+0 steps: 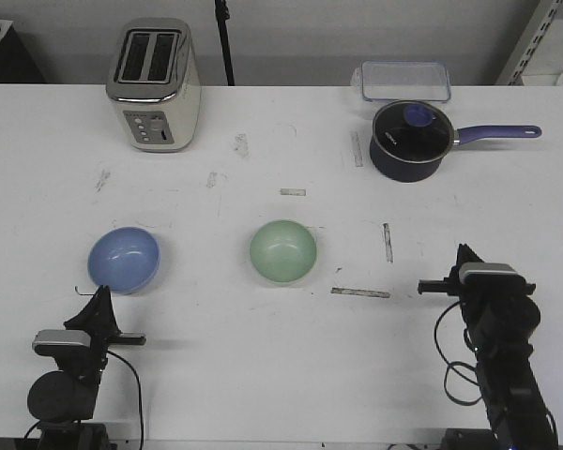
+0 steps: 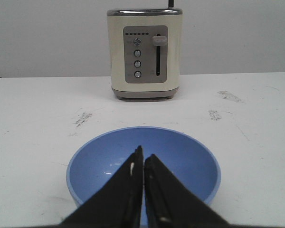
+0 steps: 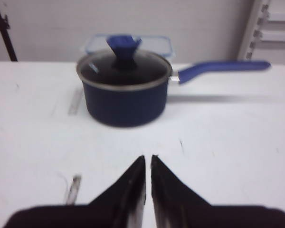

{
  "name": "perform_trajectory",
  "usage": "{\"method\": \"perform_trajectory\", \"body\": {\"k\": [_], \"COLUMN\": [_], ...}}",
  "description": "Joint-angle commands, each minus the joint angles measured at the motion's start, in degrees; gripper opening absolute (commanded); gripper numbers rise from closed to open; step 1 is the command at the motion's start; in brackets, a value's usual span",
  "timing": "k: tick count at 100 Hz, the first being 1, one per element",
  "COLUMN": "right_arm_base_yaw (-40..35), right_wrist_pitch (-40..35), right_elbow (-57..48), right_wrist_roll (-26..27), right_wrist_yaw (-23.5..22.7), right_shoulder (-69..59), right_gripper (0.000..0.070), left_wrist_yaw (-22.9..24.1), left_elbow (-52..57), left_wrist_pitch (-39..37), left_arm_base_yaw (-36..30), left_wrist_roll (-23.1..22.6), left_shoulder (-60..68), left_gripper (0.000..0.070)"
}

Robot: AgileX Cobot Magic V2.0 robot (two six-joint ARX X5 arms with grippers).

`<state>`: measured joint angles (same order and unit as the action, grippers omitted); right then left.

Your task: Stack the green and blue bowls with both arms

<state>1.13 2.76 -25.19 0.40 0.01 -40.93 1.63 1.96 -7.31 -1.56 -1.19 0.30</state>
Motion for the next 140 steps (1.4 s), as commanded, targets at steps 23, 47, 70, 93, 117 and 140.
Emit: {"method": "perform_trajectory", "body": {"k": [23,47,70,93,117,140], "right_arm_base_yaw": [0.0,0.0,0.0,0.0,0.0,0.0], "right_wrist_pitch": [-2.0,-4.5,-4.5,-4.3,-4.1,-4.1], "right_elbow": [2.9,2.9,2.9,2.9,2.9,2.9], "right_wrist_roll": [3.0,3.0,3.0,3.0,3.0,3.0], "right_wrist_yaw": [0.0,-0.1,-0.2,0.0,0.0,0.0], "right_shoulder": [12.5,19.3,24.4,26.7,26.7,26.7], "right_gripper": [0.001,0.001,0.001,0.001,0.001,0.001], "left_wrist_yaw": [0.1,0.1,0.1,0.1,0.1,-0.1], "left_elbow": [-1.3,-1.3,-1.3,-1.3,-1.3,-1.2], "left_wrist_pitch": [-0.9,-0.9,-0.9,-0.9,-1.0,-1.8], "left_arm_base_yaw": [0.0,0.0,0.0,0.0,0.0,0.0], "left_wrist_roll": [-0.7,-0.7,-0.7,-0.7,-0.7,-0.7], "left_shoulder": [-0.1,-0.1,-0.1,-0.1,-0.1,-0.1], "left_gripper": [0.0002,0.0002,0.0003,0.0002,0.0002,0.0002]}}
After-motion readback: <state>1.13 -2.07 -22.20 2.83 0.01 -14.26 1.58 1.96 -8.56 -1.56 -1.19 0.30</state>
